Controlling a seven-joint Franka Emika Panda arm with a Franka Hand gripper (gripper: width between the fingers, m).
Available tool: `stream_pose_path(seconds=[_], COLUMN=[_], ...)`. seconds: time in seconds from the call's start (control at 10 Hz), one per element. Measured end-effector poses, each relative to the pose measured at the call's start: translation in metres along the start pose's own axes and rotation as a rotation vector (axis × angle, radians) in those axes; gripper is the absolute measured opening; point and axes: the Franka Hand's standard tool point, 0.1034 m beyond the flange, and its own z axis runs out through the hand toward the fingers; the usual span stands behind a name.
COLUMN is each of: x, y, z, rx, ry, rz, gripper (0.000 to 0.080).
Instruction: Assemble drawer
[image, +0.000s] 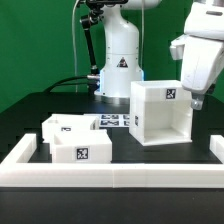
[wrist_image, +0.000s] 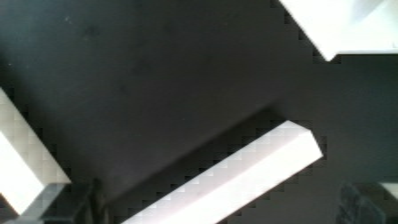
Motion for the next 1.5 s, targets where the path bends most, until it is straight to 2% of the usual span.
stream_pose_path(seconds=[0.4, 0.6, 0.7, 0.9, 1.0, 1.3, 1.4, 1.5], x=[0.001, -0.005, -0.014, -0.028, -0.031, -0.03, -0.03, -0.036], y=[0.003, 0.0, -0.009, -0.029, -0.037, -0.036, -0.039, -0.051], z=[0.001, -0.002, -0.004, -0.004, -0.002, -0.001, -0.002, -0.005], rx=[-0.004, -0.025, -0.047, -0.073, -0.065, -0.055, -0.059, -0.071], ry=[-0.012, 0.004, 0.019, 0.069, 0.077, 0.083, 0.091, 0.102], rz=[-0.011, 0.052, 0.096, 0.27, 0.365, 0.545, 0.612, 0.644], gripper=[0.065, 0.065, 0.065, 0.065, 0.065, 0.065, 0.065, 0.065])
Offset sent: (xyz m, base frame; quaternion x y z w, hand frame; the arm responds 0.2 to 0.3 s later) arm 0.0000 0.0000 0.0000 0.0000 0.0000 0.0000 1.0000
